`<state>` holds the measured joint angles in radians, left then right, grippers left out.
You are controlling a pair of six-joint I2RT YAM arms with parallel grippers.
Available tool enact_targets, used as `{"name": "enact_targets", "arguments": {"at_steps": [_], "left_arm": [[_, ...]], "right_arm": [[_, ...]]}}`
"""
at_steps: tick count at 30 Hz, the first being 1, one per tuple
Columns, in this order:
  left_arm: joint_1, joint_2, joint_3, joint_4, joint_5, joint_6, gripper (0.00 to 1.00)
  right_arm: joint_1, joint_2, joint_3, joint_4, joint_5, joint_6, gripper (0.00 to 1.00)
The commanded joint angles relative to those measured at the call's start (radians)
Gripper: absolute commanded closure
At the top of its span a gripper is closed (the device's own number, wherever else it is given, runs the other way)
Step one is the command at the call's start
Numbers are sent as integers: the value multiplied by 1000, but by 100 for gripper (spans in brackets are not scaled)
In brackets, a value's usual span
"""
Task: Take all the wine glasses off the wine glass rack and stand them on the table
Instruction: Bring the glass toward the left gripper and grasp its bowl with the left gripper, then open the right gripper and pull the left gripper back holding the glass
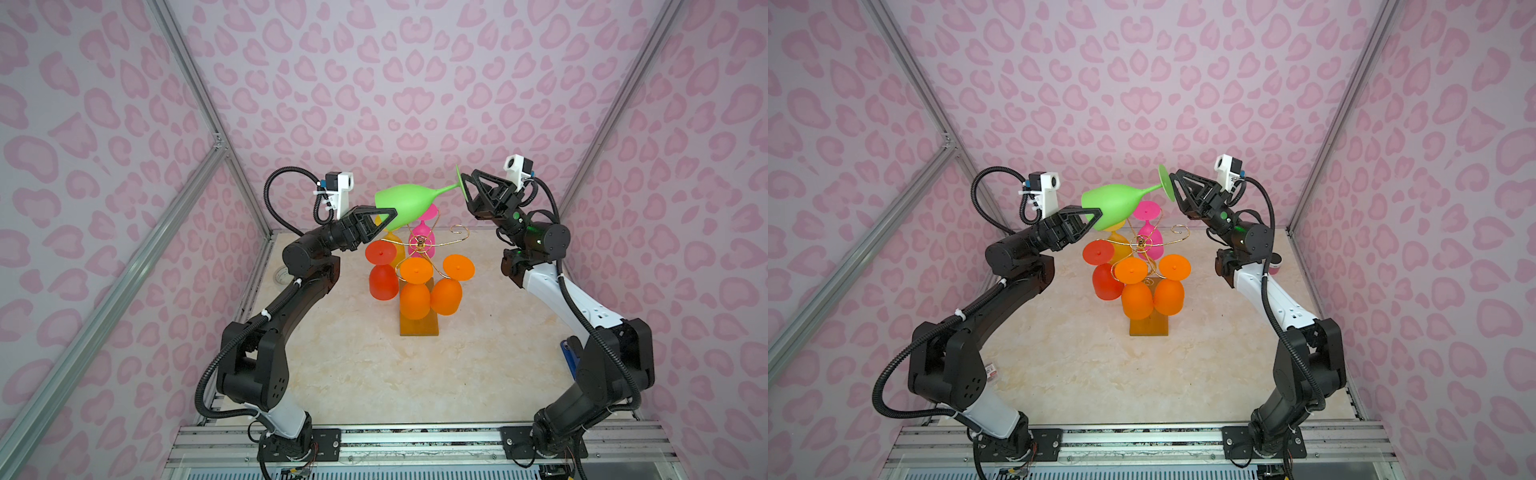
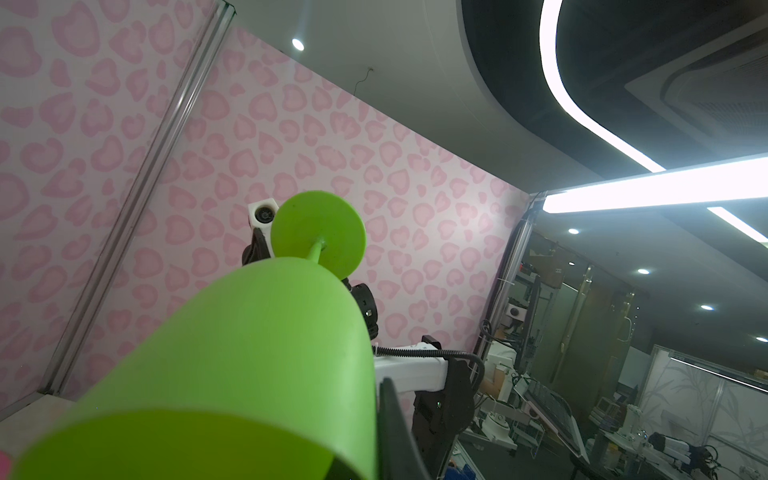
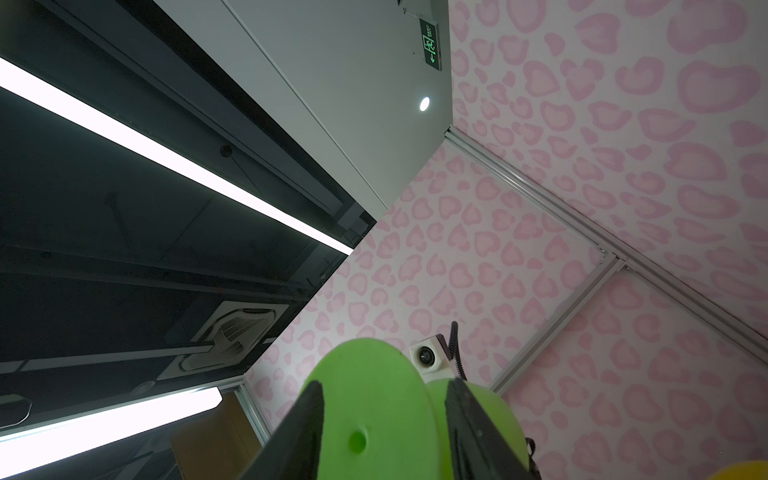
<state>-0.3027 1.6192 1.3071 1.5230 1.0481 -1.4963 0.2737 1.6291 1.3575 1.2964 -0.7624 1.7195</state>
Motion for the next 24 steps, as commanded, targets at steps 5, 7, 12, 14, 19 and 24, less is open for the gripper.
{"name": "enact_targets", "arguments": {"at_steps": [5, 7, 12, 14, 19, 24], "left_arm": [[-39, -151, -52, -286, 92, 307, 99], [-56, -197, -61, -434, 105, 426, 99], [-108, -336, -53, -976, 82, 860, 99], [-147, -398, -39, -1280, 2, 1097, 99], [-308, -496, -3, -1768, -238, 1423, 99], [-495, -542, -47, -1989, -510, 1518, 99]], "right_arm": [[-77, -92, -84, -109, -55, -148, 44], [-106, -136, -118, -205, -62, -227, 43], [-187, -254, -189, -506, -41, -431, 40], [-215, -299, -210, -605, -31, -497, 37], [-267, -394, -221, -898, 23, -707, 34], [-283, -438, -225, -1056, 63, -824, 34]]}}
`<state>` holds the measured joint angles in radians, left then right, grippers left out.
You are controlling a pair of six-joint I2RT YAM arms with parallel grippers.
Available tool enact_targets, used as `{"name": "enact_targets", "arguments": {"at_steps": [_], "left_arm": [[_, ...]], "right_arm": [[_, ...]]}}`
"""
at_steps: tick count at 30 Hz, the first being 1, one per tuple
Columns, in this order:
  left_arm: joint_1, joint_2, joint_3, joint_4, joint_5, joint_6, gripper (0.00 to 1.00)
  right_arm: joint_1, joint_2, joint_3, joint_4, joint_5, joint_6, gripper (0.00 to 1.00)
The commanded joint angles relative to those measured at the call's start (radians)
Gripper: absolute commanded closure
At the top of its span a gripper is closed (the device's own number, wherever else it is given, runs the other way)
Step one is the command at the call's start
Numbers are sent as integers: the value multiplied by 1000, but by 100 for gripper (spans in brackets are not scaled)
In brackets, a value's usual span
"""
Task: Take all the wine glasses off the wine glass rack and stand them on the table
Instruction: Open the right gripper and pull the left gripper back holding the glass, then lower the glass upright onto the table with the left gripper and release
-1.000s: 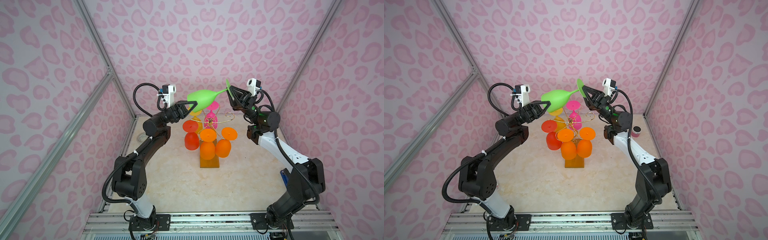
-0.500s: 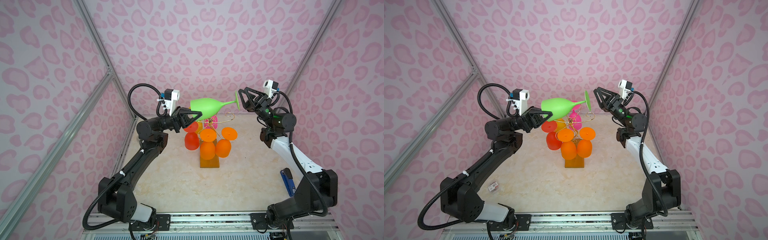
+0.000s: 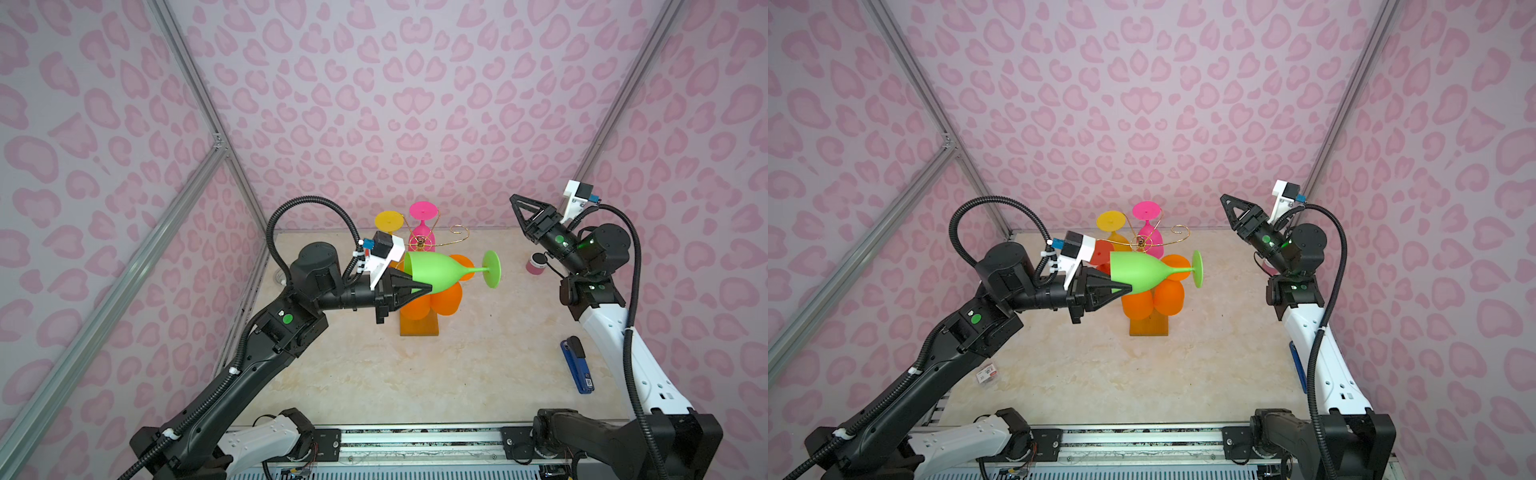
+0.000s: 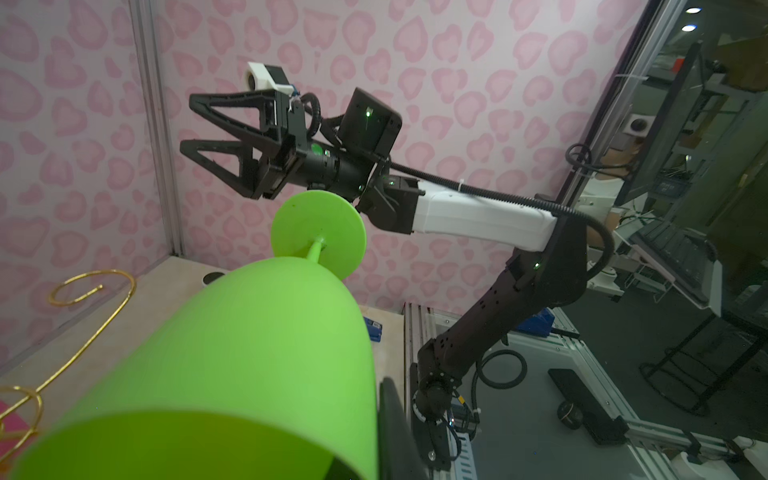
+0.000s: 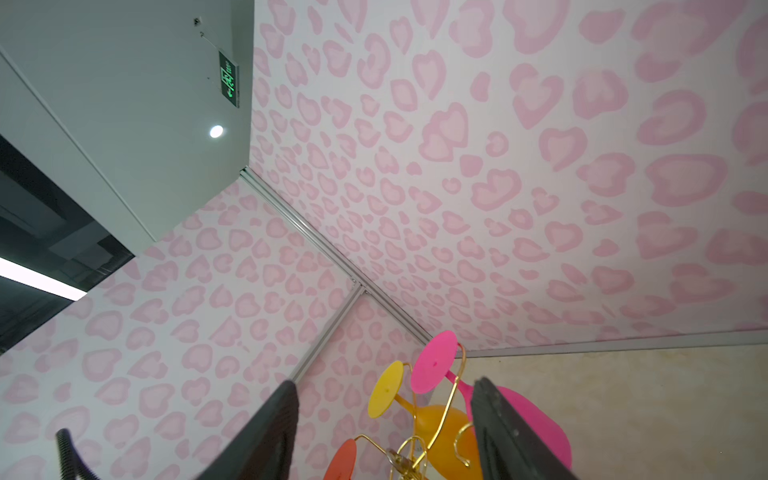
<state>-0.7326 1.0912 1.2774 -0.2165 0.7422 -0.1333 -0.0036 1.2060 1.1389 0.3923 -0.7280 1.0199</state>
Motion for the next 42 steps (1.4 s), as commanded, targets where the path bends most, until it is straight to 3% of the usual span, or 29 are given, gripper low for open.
{"name": "enact_targets", "arguments": {"at_steps": [1, 7, 19, 33, 42], "left_arm": [[-94, -14, -19, -285, -242, 161, 99], [-269, -2, -1, -462, -492, 170, 99], [-478, 195, 53, -692, -793, 187, 99], [-508, 470, 177, -926, -779, 244, 99], [-510, 518, 185, -936, -758, 260, 99]], "right_arm": [[-7, -19, -11, -165, 30, -132, 34], [-9, -32, -45, -241, 22, -189, 34], [-9, -87, -195, -278, 64, -223, 34], [-9, -88, -248, -237, 92, -213, 33], [-10, -57, -237, -230, 85, -213, 33]]}}
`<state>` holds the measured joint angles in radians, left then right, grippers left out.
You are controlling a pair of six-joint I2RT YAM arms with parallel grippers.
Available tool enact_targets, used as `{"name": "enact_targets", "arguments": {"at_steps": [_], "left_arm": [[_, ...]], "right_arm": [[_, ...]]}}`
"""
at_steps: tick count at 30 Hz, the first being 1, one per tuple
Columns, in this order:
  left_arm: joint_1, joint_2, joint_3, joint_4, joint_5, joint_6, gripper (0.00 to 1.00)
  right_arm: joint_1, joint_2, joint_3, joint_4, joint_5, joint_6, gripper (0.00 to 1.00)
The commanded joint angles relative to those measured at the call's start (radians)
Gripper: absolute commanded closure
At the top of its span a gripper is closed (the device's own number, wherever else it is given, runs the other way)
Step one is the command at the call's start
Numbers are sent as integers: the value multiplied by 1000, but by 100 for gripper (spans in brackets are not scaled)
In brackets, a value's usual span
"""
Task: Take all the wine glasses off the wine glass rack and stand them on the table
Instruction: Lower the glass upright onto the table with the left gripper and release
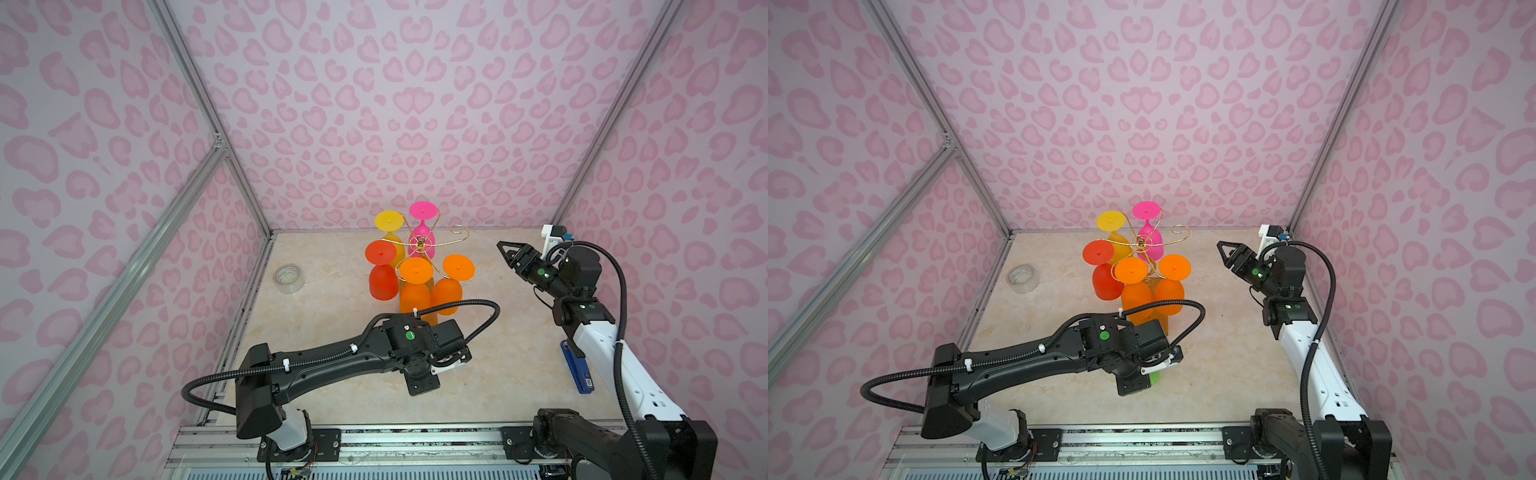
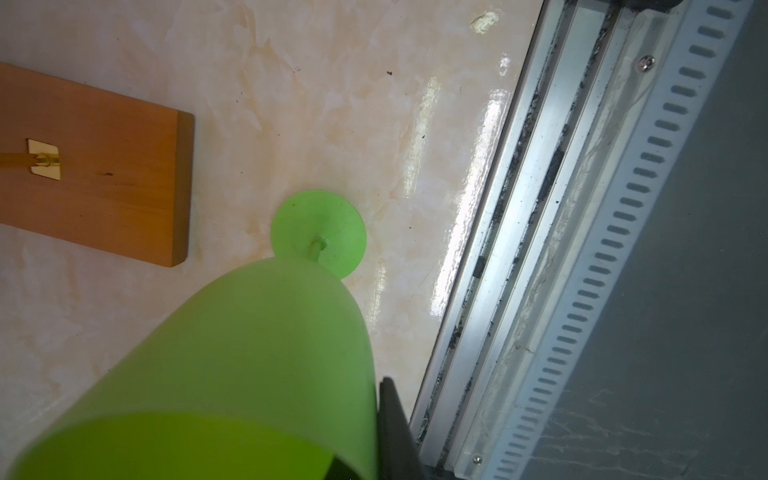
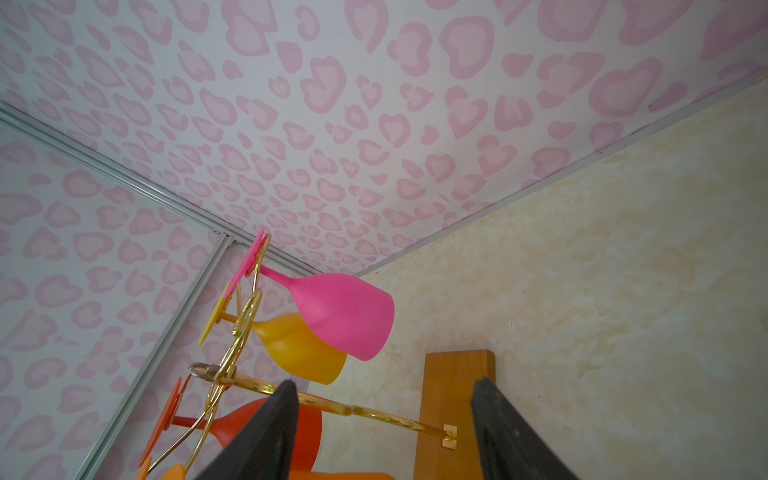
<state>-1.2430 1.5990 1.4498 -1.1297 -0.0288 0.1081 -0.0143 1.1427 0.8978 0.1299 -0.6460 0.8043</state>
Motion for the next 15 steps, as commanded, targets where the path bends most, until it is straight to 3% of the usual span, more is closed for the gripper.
{"name": "enact_targets", "arguments": {"at_steps": [1, 15], "left_arm": [[1, 14, 11, -25, 11, 20, 99], [1, 73, 44, -73, -7, 25, 80]], "right_arm": [[0, 9, 3, 33, 3, 3, 33], [-2, 16, -1, 37, -4, 6, 33]]}}
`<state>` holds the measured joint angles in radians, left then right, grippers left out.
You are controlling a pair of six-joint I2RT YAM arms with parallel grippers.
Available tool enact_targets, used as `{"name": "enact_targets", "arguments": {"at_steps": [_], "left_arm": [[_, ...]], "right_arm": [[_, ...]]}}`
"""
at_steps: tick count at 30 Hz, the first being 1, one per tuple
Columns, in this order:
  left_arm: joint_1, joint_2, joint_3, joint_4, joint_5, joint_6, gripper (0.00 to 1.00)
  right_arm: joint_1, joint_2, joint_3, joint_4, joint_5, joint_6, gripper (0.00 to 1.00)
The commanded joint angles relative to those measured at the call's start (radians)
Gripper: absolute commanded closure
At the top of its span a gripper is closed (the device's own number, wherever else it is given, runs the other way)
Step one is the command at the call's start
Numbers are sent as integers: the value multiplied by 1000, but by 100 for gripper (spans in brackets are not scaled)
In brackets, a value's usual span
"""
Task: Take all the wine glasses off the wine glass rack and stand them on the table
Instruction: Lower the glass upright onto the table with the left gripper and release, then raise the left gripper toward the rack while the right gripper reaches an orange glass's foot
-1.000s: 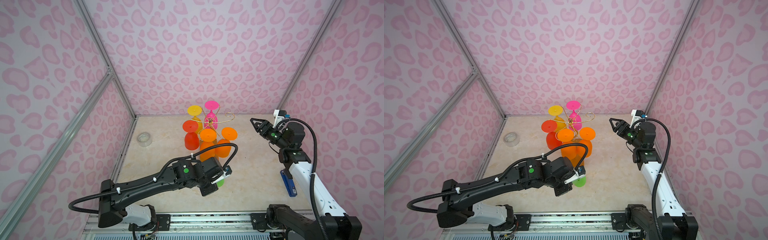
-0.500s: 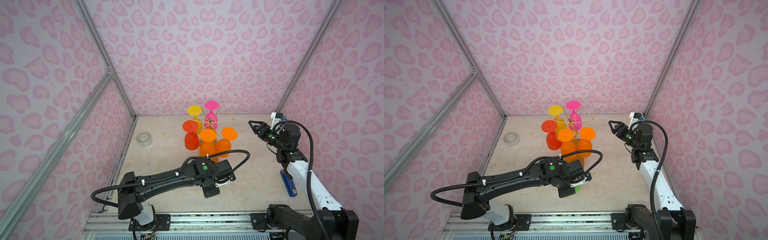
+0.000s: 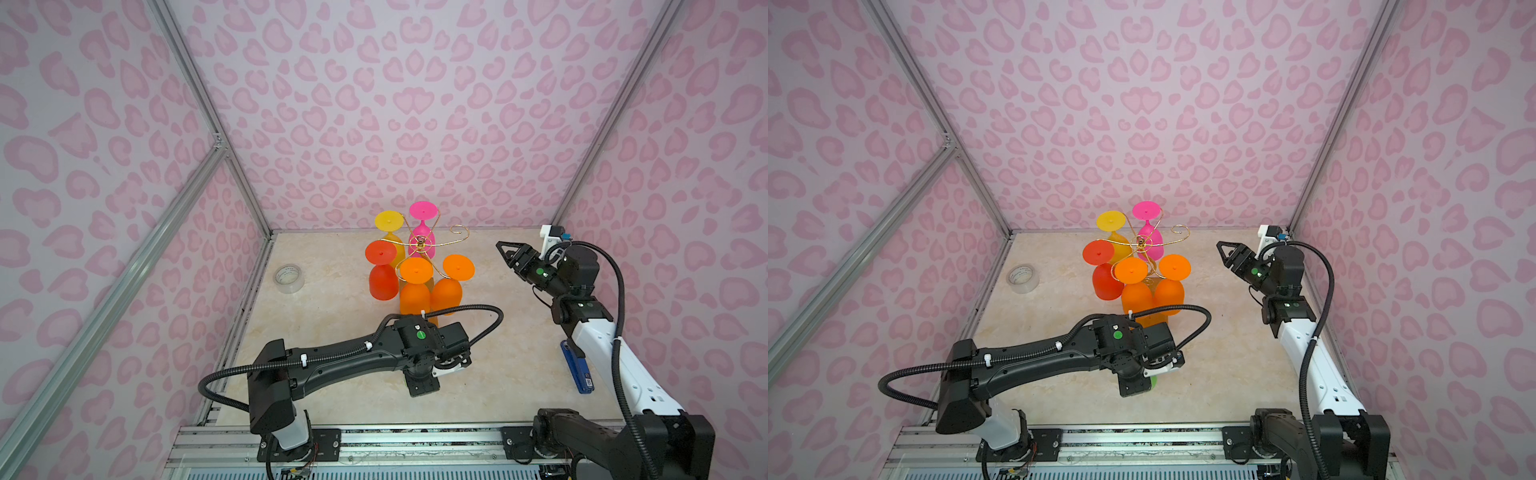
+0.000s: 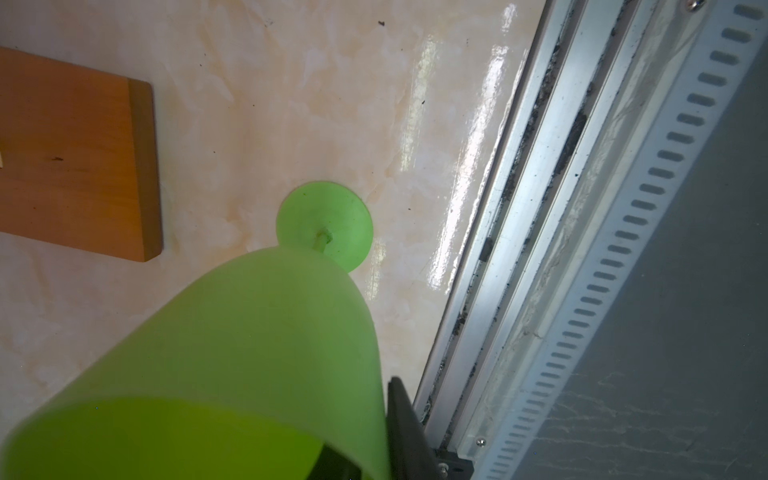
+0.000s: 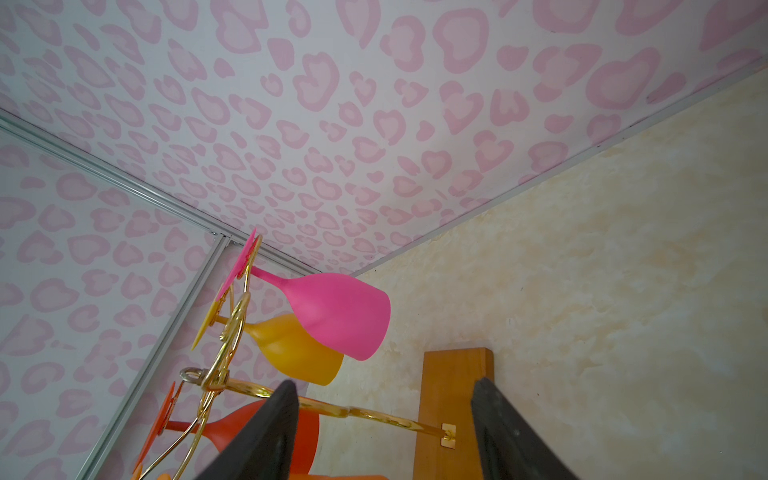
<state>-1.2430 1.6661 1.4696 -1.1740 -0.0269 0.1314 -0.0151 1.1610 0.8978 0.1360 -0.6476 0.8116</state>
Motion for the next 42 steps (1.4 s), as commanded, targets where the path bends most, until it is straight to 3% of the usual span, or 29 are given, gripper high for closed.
{"name": "enact_targets", "arguments": {"at_steps": [1, 4, 6, 18, 20, 23, 26, 28, 37, 42], "left_arm": [[1, 6, 33, -32, -16, 1, 77], [1, -3, 57, -38, -26, -5, 65], [1, -10, 71, -37, -48, -12, 51], [1, -198, 215, -6, -149, -38, 44], [1, -264, 213, 52, -201, -50, 44], [1, -394, 139, 223, -382, -65, 46], [1, -552, -13, 473, -573, -57, 46], [7, -638, -113, 652, -661, -30, 40], [150, -763, -238, 904, -758, 2, 38], [231, -780, -237, 928, -718, 7, 37]], "right_arm": [[-1, -1, 0, 31, -3, -2, 33], [-1, -1, -2, 33, -4, -2, 33], [-2, -1, -5, 33, -6, 0, 33], [-3, -37, 8, 25, -63, 24, 32], [-2, -48, 6, 28, -91, 41, 32], [6, -63, 6, 37, -126, 71, 32], [19, -71, 23, 9, -152, 76, 33], [51, -82, 21, 4, -143, 86, 34], [164, -116, -7, -3, -104, 107, 40], [181, -118, -12, 14, -133, 146, 46]]}}
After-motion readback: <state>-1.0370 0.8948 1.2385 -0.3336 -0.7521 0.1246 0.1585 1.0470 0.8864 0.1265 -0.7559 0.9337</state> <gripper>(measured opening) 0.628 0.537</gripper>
